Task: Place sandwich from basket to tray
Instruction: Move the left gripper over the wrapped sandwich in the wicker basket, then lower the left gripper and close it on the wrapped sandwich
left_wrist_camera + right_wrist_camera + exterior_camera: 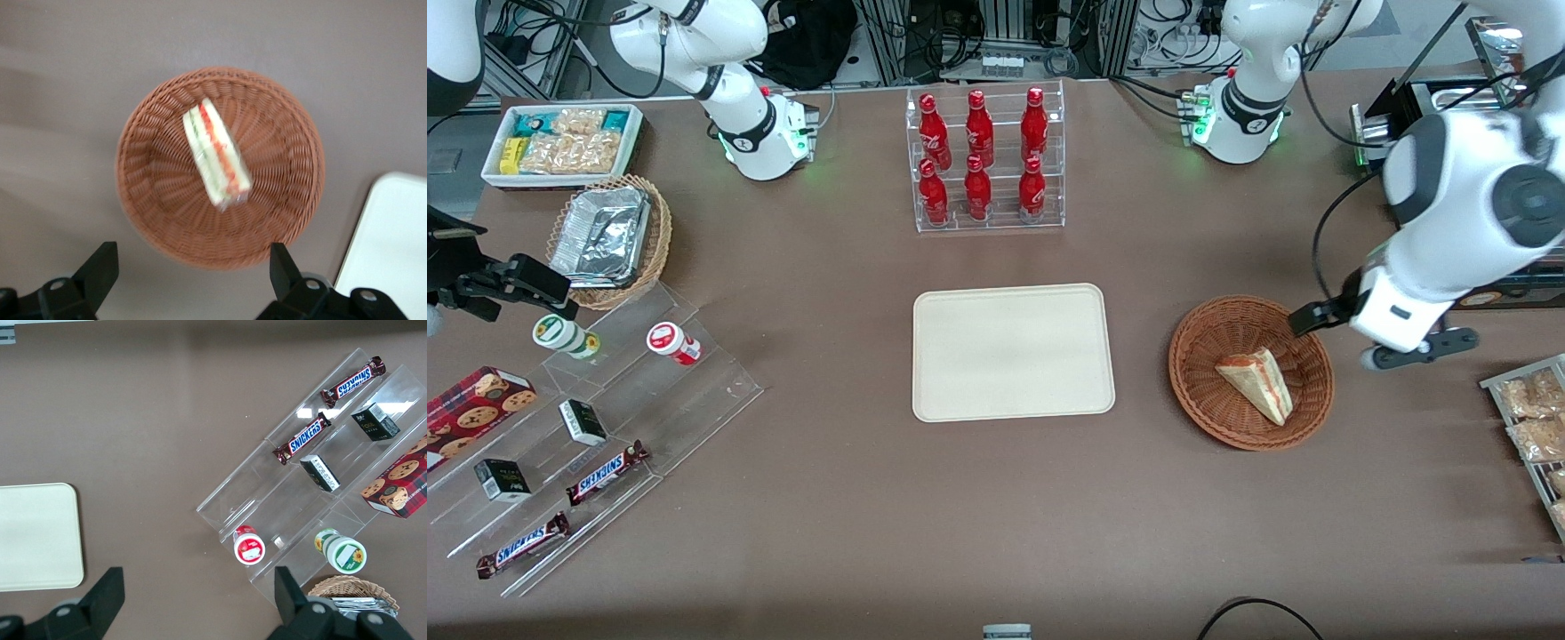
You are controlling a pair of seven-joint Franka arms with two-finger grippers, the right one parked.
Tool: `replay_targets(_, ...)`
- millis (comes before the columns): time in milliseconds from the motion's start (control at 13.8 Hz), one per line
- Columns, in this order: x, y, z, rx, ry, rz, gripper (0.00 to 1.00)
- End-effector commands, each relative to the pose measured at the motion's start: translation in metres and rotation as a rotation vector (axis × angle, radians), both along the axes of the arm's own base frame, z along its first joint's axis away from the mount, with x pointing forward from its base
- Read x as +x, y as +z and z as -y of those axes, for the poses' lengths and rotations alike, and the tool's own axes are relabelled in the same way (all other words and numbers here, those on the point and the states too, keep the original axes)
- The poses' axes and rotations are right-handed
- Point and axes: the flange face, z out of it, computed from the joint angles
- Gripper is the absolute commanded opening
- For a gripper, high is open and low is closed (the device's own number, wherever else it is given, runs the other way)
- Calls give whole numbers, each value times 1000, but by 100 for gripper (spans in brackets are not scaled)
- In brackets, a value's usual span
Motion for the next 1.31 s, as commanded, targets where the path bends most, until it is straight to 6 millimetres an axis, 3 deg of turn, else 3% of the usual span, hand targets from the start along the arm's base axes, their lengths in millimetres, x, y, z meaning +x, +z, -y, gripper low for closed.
replay_targets(0,-18,-32,0,9,89,58,100)
replay_targets(364,-21,-97,1,-20,303,74,100)
replay_targets(945,-13,-151,12,-59,347,79,100)
replay_targets(1091,-13,-155,15,-61,342,76,99)
replay_targets(1164,-14,-155,16,-62,340,76,83)
replay_targets(1236,-13,-155,15,-62,341,76,51)
